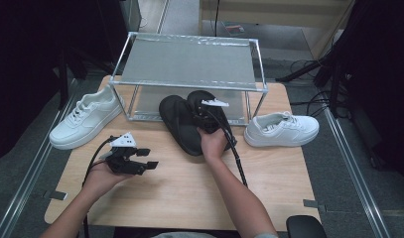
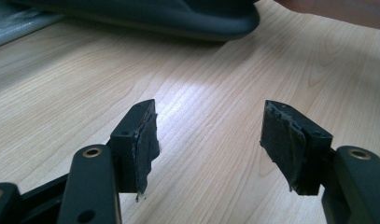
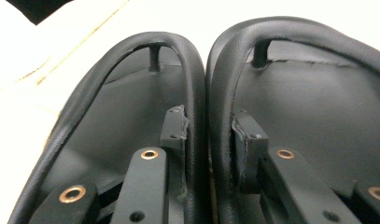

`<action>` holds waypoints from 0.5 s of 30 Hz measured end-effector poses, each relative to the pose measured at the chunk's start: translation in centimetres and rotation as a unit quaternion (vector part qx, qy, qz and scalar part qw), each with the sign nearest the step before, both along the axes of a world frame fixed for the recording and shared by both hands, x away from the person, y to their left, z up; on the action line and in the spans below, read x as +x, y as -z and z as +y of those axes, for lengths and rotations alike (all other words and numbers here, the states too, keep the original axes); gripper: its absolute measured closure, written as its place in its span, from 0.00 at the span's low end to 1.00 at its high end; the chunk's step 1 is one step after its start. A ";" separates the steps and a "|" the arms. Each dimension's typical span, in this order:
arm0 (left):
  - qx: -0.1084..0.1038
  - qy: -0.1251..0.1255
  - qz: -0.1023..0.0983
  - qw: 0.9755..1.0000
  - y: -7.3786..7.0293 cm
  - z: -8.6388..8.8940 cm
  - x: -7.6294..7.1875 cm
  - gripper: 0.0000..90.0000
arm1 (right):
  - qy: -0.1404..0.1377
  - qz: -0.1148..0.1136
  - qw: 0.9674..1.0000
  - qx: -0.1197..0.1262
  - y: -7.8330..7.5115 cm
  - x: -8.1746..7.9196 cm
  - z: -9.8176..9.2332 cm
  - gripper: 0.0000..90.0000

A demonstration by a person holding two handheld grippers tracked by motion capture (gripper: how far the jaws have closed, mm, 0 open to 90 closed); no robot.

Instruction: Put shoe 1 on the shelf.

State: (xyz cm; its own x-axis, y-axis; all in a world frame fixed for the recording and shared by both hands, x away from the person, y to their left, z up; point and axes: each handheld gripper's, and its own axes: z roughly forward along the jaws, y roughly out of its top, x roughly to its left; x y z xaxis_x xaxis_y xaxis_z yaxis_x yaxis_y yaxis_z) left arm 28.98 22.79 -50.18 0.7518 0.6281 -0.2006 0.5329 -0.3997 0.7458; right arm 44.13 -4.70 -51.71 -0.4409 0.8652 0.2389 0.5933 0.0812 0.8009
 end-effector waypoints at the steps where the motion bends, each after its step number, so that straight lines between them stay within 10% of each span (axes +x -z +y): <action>1: 0.001 0.000 0.000 1.000 0.0 0.0 0.0 0.41 | -0.001 -0.001 1.000 -0.002 0.0 0.0 0.0 0.77; 15: -0.004 -0.006 0.003 1.000 0.0 -0.1 0.2 0.41 | -0.034 0.005 0.999 -0.010 -1.9 -0.9 -1.1 0.58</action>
